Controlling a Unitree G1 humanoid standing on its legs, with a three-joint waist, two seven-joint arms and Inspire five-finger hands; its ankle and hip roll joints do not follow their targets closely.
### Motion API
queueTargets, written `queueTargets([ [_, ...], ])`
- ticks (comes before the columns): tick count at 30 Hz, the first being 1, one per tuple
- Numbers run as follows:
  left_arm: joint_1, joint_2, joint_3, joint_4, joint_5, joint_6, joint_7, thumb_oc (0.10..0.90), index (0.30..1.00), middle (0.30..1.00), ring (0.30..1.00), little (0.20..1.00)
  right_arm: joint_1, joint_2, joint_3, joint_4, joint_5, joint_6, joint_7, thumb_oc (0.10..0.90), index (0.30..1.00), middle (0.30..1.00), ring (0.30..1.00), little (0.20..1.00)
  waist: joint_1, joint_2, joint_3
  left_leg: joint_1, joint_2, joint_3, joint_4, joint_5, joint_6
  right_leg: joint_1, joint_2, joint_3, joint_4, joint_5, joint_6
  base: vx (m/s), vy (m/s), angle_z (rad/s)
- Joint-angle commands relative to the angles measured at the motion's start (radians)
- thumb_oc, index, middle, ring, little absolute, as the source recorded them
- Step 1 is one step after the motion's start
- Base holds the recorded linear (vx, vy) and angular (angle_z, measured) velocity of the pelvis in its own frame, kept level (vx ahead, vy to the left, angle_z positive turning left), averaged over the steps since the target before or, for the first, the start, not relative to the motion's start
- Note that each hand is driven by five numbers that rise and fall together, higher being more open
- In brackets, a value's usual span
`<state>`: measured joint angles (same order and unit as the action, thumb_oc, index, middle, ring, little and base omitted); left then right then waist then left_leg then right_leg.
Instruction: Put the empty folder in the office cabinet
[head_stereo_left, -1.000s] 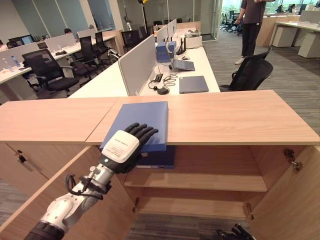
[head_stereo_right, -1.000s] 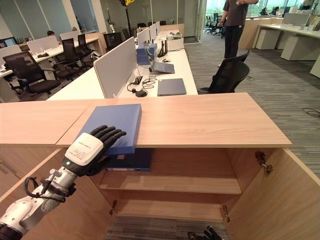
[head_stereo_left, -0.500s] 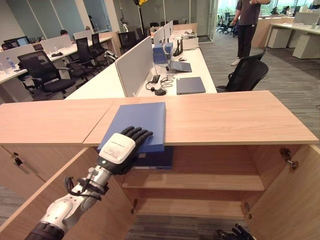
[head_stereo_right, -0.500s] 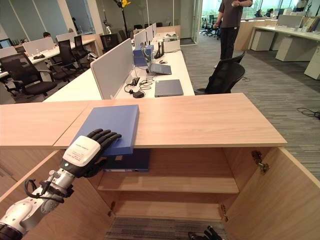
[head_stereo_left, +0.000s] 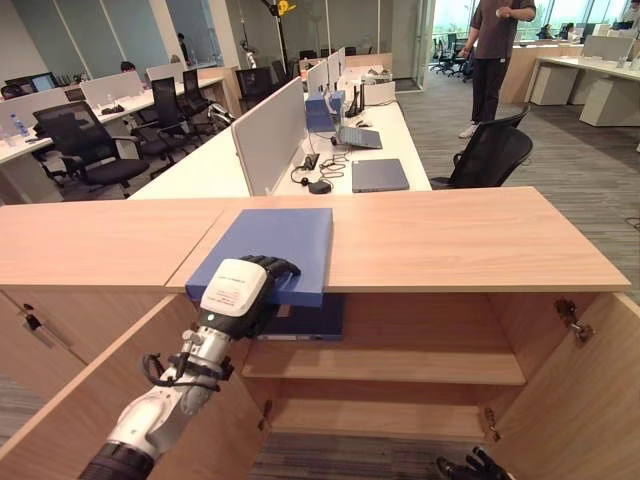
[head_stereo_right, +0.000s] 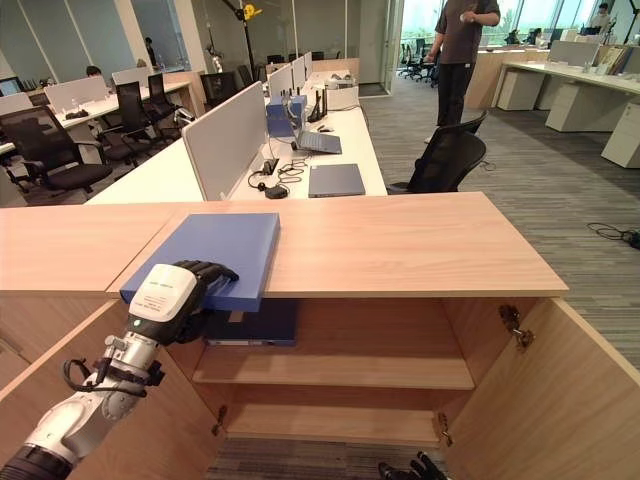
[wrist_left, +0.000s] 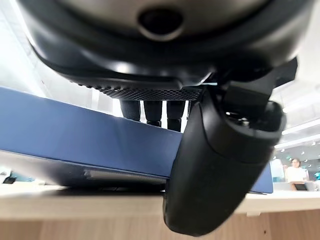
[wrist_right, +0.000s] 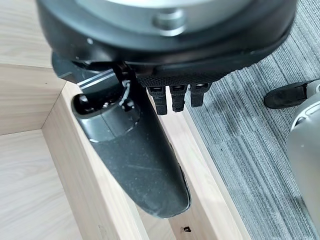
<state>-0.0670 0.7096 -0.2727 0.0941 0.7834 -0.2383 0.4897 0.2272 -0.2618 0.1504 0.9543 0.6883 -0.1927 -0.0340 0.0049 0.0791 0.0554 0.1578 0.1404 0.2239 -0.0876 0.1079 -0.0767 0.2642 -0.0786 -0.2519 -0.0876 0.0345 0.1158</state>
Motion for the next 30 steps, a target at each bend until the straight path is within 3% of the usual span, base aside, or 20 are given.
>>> queueTargets([
  [1,-0.136,0.023,0.067,-0.036,-0.05,0.012,0.012,0.4,0.3,0.3,0.3,0.3,-0.112,-0.012,-0.03,-0.038,0.001,-0.067,-0.001,0.8,0.9,0.9,0.9,0.9,0.009,-0.036,0.03,0.075,0.049,0.001,0.0,-0.073,-0.092,0.026,-0.011,0.057,0.01,-0.173,0.01,0.0,0.0,0.0],
  [10,-0.111,0.014,0.102,-0.094,-0.068,0.001,0.007,0.4,0.3,0.3,0.3,0.3,-0.115,-0.01,-0.032,-0.04,-0.003,-0.064,-0.003,0.8,0.9,0.9,0.9,0.9,0.015,-0.039,0.03,0.069,0.048,0.002,0.0,-0.071,-0.09,0.016,-0.015,0.061,0.008,-0.166,0.012,-0.01,0.002,0.0],
  [16,-0.073,-0.027,0.165,-0.197,-0.19,-0.028,-0.033,0.4,0.3,0.3,0.3,0.3,-0.123,-0.003,-0.035,-0.043,-0.006,-0.06,-0.006,0.8,0.9,0.9,0.9,0.9,0.023,-0.039,0.03,0.064,0.048,0.001,0.0,-0.069,-0.088,0.012,-0.018,0.064,0.008,-0.164,0.009,-0.02,0.004,-0.03],
  [18,-0.057,-0.086,0.199,-0.279,-0.379,-0.069,-0.08,0.4,0.3,0.3,0.3,0.3,-0.135,0.0,-0.038,-0.032,-0.01,-0.052,-0.009,0.8,0.9,0.9,0.9,0.9,0.026,-0.038,0.029,0.062,0.047,-0.001,0.002,-0.066,-0.086,0.011,-0.019,0.064,0.007,-0.162,0.007,-0.02,0.0,-0.06],
  [20,-0.05,-0.101,0.217,-0.309,-0.465,-0.079,-0.098,0.4,0.3,0.3,0.3,0.3,-0.141,-0.002,-0.038,-0.032,-0.012,-0.05,-0.01,0.8,0.9,0.9,0.9,0.9,0.026,-0.036,0.03,0.061,0.047,-0.002,0.002,-0.066,-0.085,0.01,-0.019,0.064,0.007,-0.161,0.006,0.0,0.0,0.0],
  [21,-0.061,-0.117,0.233,-0.355,-0.612,-0.117,-0.119,0.4,0.3,0.3,0.3,0.3,-0.147,-0.003,-0.037,-0.031,-0.018,-0.044,-0.01,0.8,0.9,0.9,0.9,0.9,0.027,-0.034,0.03,0.062,0.046,-0.004,0.002,-0.066,-0.083,0.01,-0.019,0.064,0.008,-0.16,0.006,0.0,0.0,0.0],
  [22,-0.06,-0.116,0.237,-0.358,-0.619,-0.117,-0.124,0.4,0.3,0.3,0.3,0.3,-0.148,-0.003,-0.036,-0.031,-0.019,-0.043,-0.01,0.8,0.9,0.9,0.9,0.9,0.027,-0.033,0.031,0.062,0.046,-0.004,0.002,-0.066,-0.083,0.01,-0.019,0.064,0.008,-0.16,0.006,0.0,0.0,0.0],
  [23,-0.087,-0.133,0.246,-0.404,-0.775,-0.153,-0.161,0.4,0.3,0.3,0.3,0.3,-0.151,-0.003,-0.03,-0.03,-0.024,-0.039,-0.008,0.8,0.9,0.9,0.9,0.9,0.026,-0.031,0.031,0.061,0.045,-0.004,0.002,-0.066,-0.082,0.01,-0.02,0.064,0.008,-0.16,0.005,0.0,0.0,0.0],
  [28,-0.175,-0.142,0.253,-0.46,-1.071,-0.179,-0.247,0.4,0.3,0.3,0.3,0.3,-0.177,-0.009,-0.018,-0.024,-0.035,-0.026,-0.002,0.8,0.9,0.9,0.9,0.9,0.023,-0.024,0.033,0.063,0.044,-0.006,0.004,-0.067,-0.079,0.01,-0.02,0.063,0.01,-0.162,0.004,0.0,0.0,0.0],
  [30,-0.194,-0.142,0.249,-0.47,-1.118,-0.18,-0.263,0.4,0.3,0.3,0.3,0.3,-0.179,-0.011,-0.013,-0.023,-0.037,-0.021,0.003,0.8,0.9,0.9,0.9,0.9,0.022,-0.022,0.033,0.063,0.043,-0.006,0.004,-0.067,-0.079,0.011,-0.02,0.062,0.011,-0.163,0.004,0.0,0.0,0.0],
])
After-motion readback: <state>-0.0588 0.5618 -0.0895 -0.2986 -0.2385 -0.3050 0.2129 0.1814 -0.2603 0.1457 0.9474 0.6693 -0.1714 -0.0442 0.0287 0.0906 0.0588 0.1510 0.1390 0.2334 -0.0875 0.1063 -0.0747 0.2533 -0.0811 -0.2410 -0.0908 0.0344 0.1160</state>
